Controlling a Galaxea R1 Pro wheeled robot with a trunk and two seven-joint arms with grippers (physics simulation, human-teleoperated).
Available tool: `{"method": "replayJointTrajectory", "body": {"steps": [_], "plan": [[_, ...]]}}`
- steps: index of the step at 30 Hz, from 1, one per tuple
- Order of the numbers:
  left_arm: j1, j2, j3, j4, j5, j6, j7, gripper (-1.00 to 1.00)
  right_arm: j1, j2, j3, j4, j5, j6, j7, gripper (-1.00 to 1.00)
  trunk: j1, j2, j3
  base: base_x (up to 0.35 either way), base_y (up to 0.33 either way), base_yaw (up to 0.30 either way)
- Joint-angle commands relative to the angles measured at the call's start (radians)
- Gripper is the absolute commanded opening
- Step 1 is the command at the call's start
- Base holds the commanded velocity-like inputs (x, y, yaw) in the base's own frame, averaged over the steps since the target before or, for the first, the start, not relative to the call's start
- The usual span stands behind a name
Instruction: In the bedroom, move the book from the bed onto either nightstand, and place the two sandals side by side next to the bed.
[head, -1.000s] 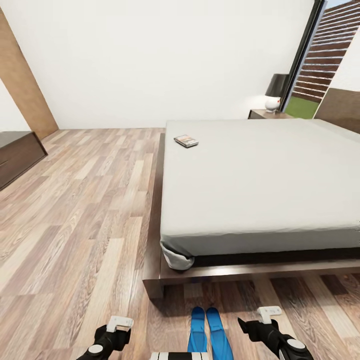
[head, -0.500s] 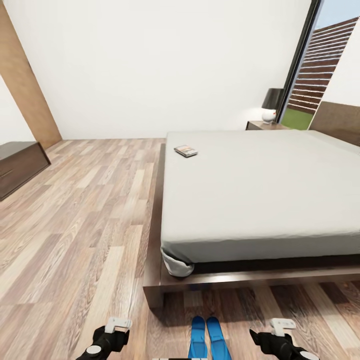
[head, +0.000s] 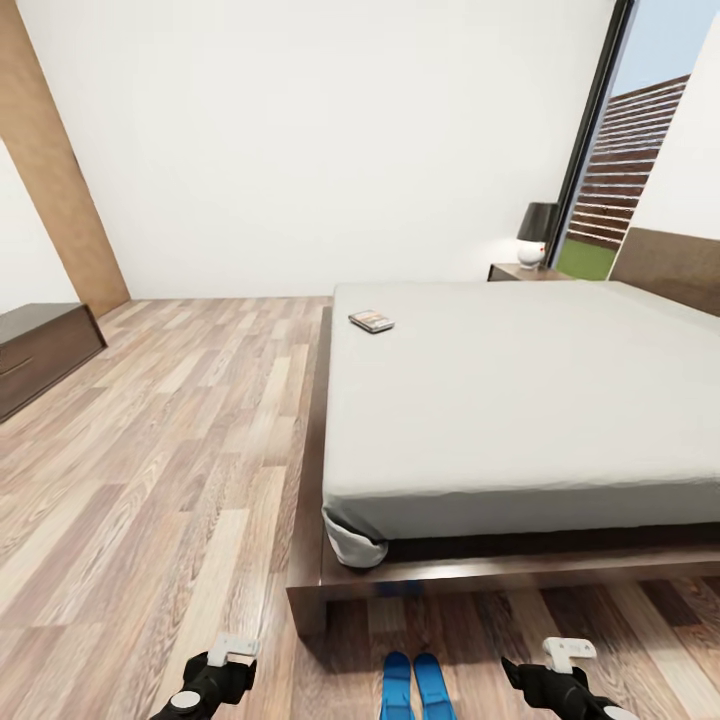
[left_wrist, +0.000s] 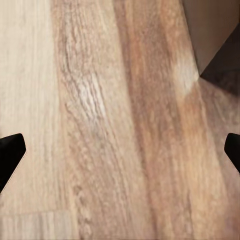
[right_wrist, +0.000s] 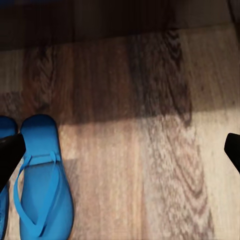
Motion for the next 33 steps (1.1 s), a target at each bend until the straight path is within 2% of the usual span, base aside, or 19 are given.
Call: {"method": "replayJointTrajectory", "body": {"steps": [1, 11, 18, 25, 33], "plan": [[0.0, 0.001, -0.009, 0.0, 0.009, -0.003, 0.005, 1.0, 0.0, 0.001, -0.004, -0.002, 0.011, 0.004, 0.008, 1.0, -0.001, 0.0, 0.003, 0.0, 0.0, 0.0], [-0.001, 0.001, -0.008, 0.0, 0.009, 0.002, 0.007, 1.0, 0.0, 0.001, -0.005, -0.001, 0.011, 0.002, 0.008, 1.0, -0.005, 0.002, 0.042, 0.0, 0.0, 0.0], [-0.001, 0.001, -0.006, 0.0, 0.013, 0.042, 0.011, 1.0, 0.0, 0.001, -0.005, 0.005, 0.011, 0.003, 0.009, 1.0, -0.008, 0.004, 0.069, 0.0, 0.0, 0.0], [-0.001, 0.001, -0.006, 0.0, 0.036, 0.067, 0.013, 1.0, 0.0, 0.0, -0.006, 0.025, 0.011, 0.002, 0.008, 1.0, -0.011, 0.006, 0.096, 0.0, 0.0, 0.0], [-0.002, 0.001, -0.006, 0.0, 0.046, 0.095, 0.015, 1.0, -0.001, -0.001, -0.007, 0.043, 0.011, 0.003, 0.007, 1.0, -0.042, 0.061, 0.121, 0.0, 0.0, 0.0]]}}
